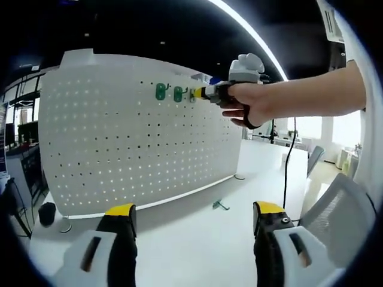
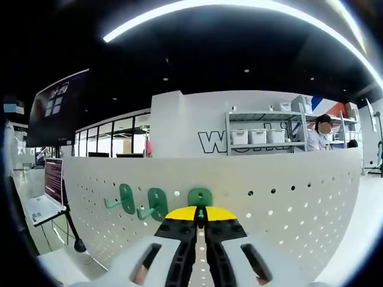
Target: Insert the hook assembly into the mounting plate slot until the hook locks in place.
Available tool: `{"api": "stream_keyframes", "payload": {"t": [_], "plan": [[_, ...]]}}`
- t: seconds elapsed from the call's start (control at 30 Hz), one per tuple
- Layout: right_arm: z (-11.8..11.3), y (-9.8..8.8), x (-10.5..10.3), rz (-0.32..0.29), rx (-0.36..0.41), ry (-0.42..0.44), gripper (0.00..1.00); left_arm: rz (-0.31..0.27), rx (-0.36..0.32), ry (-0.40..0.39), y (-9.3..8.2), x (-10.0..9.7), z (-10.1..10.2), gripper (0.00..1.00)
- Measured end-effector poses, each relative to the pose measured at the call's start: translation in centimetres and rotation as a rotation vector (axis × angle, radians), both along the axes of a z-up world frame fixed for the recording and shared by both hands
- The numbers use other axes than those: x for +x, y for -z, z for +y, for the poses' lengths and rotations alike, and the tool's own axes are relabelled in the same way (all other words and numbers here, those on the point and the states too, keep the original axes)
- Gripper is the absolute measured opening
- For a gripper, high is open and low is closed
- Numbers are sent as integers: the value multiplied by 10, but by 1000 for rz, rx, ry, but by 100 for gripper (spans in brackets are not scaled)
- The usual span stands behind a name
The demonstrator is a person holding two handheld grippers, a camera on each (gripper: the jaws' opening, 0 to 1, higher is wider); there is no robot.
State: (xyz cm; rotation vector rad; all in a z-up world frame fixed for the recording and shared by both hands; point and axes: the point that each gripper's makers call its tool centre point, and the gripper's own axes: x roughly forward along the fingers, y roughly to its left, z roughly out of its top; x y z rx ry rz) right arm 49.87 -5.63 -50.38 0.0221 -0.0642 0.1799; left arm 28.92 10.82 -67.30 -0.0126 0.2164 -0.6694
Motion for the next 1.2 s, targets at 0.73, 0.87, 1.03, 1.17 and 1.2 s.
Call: {"api": "stream_keyframes", "payload": {"t": [0.73,0.87,1.03,1.17,1.2], "plan": [[0,1,4,22,-2,35,2,78,69,2,22,-2,1,83],[0,1,4,23,-1,38,2,85,74,5,25,-2,1,83],[1,0,4,21,-2,39,2,94,76,11,27,-3,0,82],[1,0,3,20,-3,38,2,94,75,13,27,-3,0,82],[1,0,3,20,-4,38,2,95,74,13,27,-3,0,82]]}}
